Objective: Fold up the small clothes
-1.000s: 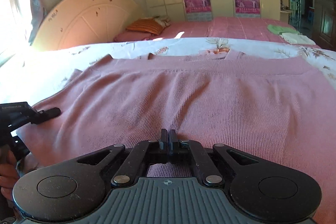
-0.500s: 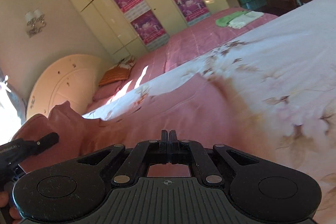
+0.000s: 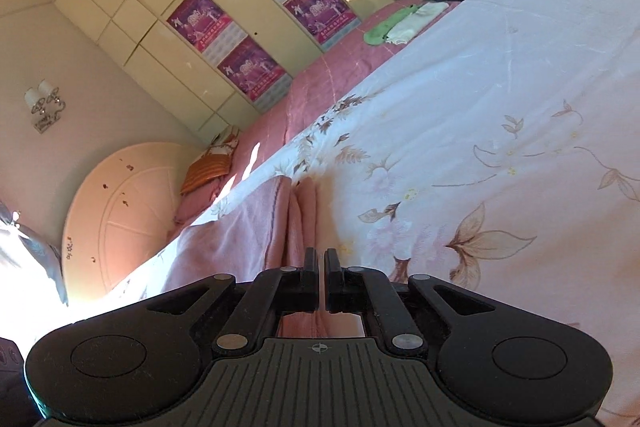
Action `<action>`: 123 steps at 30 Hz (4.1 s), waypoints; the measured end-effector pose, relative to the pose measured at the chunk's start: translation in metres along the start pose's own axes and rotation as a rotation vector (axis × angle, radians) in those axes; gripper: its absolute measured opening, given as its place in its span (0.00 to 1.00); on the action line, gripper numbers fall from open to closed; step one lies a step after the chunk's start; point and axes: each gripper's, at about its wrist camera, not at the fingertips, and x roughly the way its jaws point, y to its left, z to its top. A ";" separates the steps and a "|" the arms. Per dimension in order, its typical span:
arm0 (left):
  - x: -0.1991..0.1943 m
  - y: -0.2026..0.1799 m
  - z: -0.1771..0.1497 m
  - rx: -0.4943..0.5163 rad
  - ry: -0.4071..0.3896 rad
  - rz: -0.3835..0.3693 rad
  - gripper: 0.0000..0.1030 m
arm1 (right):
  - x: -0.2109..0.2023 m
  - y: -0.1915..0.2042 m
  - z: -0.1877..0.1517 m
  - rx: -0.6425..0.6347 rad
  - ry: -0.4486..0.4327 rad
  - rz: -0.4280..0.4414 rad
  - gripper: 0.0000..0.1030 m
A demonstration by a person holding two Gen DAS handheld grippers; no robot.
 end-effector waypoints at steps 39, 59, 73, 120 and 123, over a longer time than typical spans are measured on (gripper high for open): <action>0.041 0.100 0.016 -0.097 0.123 0.053 0.66 | 0.076 0.051 -0.013 -0.299 0.154 0.008 0.06; -0.026 0.100 -0.014 -0.085 0.105 -0.018 0.66 | 0.003 0.017 -0.045 -0.052 0.203 0.088 0.32; -0.023 0.104 -0.043 -0.141 0.133 0.082 0.68 | 0.031 0.005 -0.058 0.216 0.228 0.064 0.32; 0.066 0.097 0.036 0.014 0.209 0.121 0.73 | 0.115 0.060 -0.006 -0.430 0.193 -0.167 0.21; 0.046 0.092 0.037 0.000 0.195 0.061 0.72 | 0.095 0.047 0.003 -0.336 0.159 -0.145 0.58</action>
